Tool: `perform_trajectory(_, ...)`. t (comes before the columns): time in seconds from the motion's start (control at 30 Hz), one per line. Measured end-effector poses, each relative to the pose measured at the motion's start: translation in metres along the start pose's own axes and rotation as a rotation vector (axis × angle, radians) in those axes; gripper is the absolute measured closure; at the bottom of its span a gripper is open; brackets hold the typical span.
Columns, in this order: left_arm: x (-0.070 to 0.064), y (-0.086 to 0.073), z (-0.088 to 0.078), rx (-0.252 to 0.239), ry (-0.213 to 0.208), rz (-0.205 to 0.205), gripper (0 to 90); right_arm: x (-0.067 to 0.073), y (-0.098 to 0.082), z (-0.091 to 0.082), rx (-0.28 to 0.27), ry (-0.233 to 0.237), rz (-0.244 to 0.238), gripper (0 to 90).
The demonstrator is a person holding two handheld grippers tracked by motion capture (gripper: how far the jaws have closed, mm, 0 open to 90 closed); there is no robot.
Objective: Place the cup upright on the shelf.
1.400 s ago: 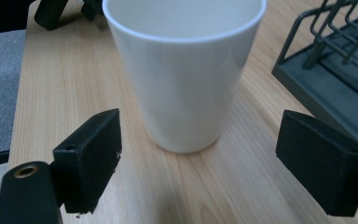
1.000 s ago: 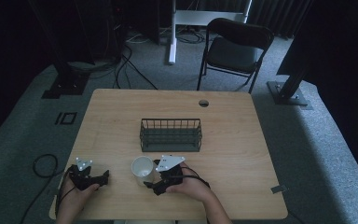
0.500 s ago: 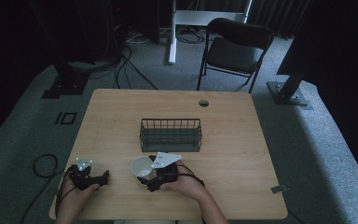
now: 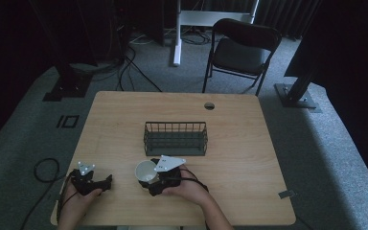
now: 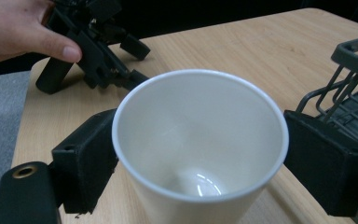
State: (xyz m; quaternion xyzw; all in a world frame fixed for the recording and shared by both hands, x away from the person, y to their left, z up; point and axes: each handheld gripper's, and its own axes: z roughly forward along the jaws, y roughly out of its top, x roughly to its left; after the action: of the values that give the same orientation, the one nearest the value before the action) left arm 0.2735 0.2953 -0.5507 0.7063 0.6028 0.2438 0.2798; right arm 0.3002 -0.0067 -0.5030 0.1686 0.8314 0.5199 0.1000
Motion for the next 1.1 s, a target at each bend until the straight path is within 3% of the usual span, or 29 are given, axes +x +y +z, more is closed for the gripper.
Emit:
perform_trajectory(0.17,0.0,0.0,0.0,0.0,0.0,0.0,2.0,0.002,0.0,0.003,0.011,-0.001,-0.019,18.5)
perform_trajectory(0.37,0.0,0.0,0.0,0.0,0.0,-0.001,2.0,0.003,0.002,0.004,0.018,0.001,-0.007,19.1)
perform_trajectory(0.87,0.0,0.0,0.0,0.0,0.0,0.0,2.0,0.002,0.027,-0.003,-0.022,0.004,-0.012,19.3)
perform_trajectory(1.1,0.0,0.0,0.0,-0.001,0.0,-0.002,2.0,0.002,0.04,-0.005,-0.027,-0.003,-0.038,19.3)
